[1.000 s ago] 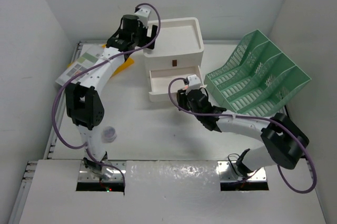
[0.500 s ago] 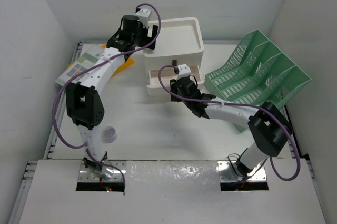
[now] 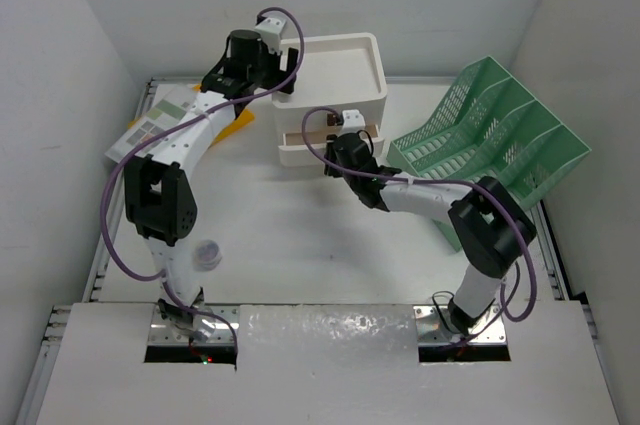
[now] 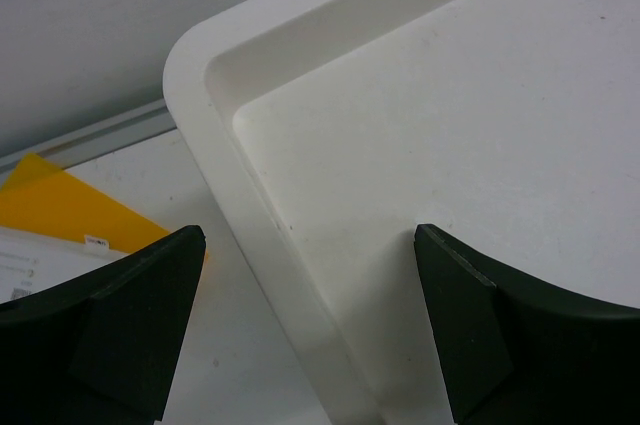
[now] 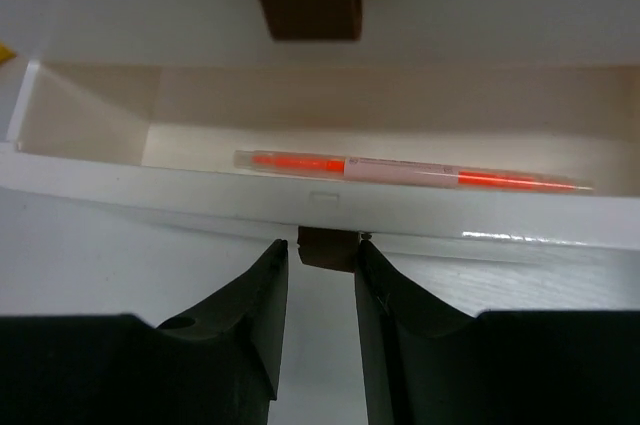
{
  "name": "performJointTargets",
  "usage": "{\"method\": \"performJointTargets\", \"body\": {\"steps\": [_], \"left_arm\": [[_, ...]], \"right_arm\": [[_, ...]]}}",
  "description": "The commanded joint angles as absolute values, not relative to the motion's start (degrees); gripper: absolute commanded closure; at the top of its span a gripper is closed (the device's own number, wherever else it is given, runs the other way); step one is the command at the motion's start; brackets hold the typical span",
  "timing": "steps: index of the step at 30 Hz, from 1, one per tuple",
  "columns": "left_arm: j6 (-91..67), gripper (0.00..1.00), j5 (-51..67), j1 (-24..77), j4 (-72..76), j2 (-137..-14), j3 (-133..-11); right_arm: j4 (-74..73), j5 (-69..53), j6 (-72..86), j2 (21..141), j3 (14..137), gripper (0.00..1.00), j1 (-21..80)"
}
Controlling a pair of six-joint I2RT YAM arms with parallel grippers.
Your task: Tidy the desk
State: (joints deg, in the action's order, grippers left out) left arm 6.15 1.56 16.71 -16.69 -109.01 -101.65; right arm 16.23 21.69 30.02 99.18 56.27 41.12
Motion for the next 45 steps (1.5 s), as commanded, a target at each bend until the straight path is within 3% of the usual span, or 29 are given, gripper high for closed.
{"method": "performJointTargets", "body": {"steps": [1, 16, 19, 21, 26, 37, 45], "left_arm": [[7.9, 0.16, 2.1, 15.7, -20.0, -109.2, -99.3], [9.8, 0.15, 3.4, 15.6, -19.4, -108.8, -97.9], [9.7, 0.15, 3.7, 15.5, -19.2, -108.9, -97.9], [9.3, 0.15, 4.1, 15.4, -18.9, -109.0, -97.9], [9.1, 0.15, 4.9, 15.2, -19.2, -109.2, -98.2], [9.8, 0.14, 5.2, 14.7, -20.2, -109.6, -100.6], [10.4, 0.14, 6.0, 14.3, -20.2, -109.9, -101.2]], "right_arm": [[27.3, 25.2, 28.8, 101.2, 60.3, 0.68, 40.5], [39.6, 29.7, 25.8, 110.3, 63.8, 0.66, 38.4], [38.5, 28.5, 30.6, 109.2, 60.8, 0.45, 38.5], [39.8, 29.3, 35.0, 109.0, 57.7, 0.42, 38.7], [39.3, 30.9, 41.0, 112.2, 57.4, 0.42, 38.8], [31.9, 33.7, 37.5, 117.9, 64.3, 0.46, 38.8], [43.0, 34.9, 34.6, 120.8, 62.2, 0.56, 38.8]]}}
